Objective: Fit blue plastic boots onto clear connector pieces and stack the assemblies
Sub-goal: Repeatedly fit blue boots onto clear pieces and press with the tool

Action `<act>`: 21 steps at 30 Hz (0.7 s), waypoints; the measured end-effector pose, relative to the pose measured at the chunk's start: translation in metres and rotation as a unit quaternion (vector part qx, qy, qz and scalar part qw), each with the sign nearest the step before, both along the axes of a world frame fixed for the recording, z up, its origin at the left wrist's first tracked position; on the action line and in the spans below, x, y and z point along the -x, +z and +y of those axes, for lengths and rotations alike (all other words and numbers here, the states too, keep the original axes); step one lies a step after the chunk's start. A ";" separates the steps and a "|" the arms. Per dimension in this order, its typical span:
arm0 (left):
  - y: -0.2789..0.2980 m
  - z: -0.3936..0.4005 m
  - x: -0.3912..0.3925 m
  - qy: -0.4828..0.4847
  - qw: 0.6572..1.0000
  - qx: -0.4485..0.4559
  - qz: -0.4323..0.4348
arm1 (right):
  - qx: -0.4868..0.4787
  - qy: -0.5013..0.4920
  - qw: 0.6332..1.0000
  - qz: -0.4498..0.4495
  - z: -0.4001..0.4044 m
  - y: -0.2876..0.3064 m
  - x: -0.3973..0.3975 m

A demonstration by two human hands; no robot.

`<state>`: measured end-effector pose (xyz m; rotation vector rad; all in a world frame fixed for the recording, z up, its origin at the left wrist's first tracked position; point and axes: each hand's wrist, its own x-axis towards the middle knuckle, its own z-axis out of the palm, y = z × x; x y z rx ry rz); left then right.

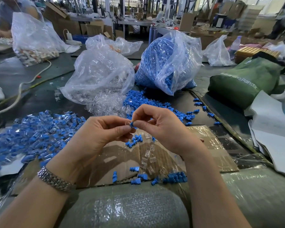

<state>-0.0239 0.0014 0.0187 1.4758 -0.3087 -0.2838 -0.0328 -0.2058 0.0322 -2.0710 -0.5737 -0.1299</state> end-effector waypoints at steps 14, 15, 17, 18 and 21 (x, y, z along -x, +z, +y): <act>-0.005 0.002 -0.007 0.047 0.998 0.024 -0.028 | 0.416 -0.292 0.846 0.161 -0.036 -0.016 -0.010; -0.005 0.002 -0.007 0.048 0.998 0.026 -0.026 | 0.414 -0.294 0.847 0.158 -0.035 -0.016 -0.010; -0.005 0.003 -0.007 0.048 0.998 0.027 -0.024 | 0.409 -0.299 0.846 0.163 -0.033 -0.017 -0.009; -0.005 0.003 -0.007 0.049 0.998 0.028 -0.023 | 0.407 -0.301 0.847 0.163 -0.032 -0.018 -0.010; -0.006 0.004 -0.007 0.052 0.998 0.031 -0.021 | 0.379 -0.302 0.859 0.162 -0.032 -0.020 -0.012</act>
